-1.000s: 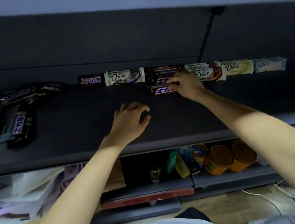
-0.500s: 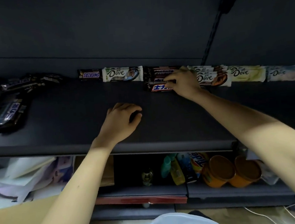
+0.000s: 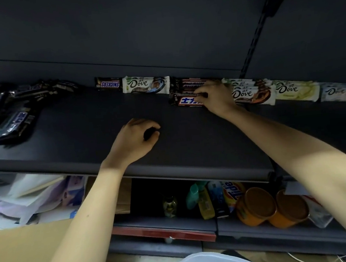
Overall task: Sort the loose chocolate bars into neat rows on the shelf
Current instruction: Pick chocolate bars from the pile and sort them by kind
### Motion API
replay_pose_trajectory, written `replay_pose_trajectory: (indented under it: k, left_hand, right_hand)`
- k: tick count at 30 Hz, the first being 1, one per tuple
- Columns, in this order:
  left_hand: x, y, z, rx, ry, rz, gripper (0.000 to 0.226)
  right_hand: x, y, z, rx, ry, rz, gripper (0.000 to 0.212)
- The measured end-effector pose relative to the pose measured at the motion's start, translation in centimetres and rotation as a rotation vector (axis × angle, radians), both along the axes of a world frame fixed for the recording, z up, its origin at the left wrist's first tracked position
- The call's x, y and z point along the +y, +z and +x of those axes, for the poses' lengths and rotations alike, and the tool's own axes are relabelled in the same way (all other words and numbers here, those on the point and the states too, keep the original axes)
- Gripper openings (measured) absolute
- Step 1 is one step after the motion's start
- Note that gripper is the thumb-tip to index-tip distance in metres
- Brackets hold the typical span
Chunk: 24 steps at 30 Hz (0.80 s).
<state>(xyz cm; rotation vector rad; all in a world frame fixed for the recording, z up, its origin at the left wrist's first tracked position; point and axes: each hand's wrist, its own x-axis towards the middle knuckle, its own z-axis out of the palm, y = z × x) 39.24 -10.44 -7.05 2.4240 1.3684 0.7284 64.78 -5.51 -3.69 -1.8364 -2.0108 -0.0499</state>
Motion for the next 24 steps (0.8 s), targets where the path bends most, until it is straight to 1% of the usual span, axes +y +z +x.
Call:
replay_pose_trajectory:
  k: [6, 13, 17, 19, 21, 24]
  left_hand:
    - [0.1, 0.0, 0.0, 0.001, 0.015, 0.008, 0.023]
    - [0.0, 0.0, 0.0, 0.001, 0.009, 0.012, 0.023]
    - [-0.1, -0.2, 0.0, 0.01, 0.009, 0.031, 0.023]
    - [-0.1, -0.2, 0.0, -0.016, -0.003, 0.028, 0.022]
    - [0.0, 0.0, -0.1, -0.061, -0.017, -0.005, 0.021]
    - [0.3, 0.2, -0.7, -0.129, -0.034, -0.048, 0.021]
  right_hand:
    - [0.0, -0.3, 0.2, -0.019, 0.007, 0.009, 0.03]
    - [0.1, -0.3, 0.0, -0.018, -0.047, 0.0, 0.029]
    - [0.5, -0.1, -0.3, 0.087, -0.097, -0.037, 0.024]
    - [0.4, 0.2, -0.7, 0.107, -0.129, -0.032, 0.022]
    - [0.2, 0.3, -1.2, 0.064, -0.168, -0.032, 0.022]
    - [-0.2, 0.5, -2.2, 0.005, -0.241, -0.09, 0.027]
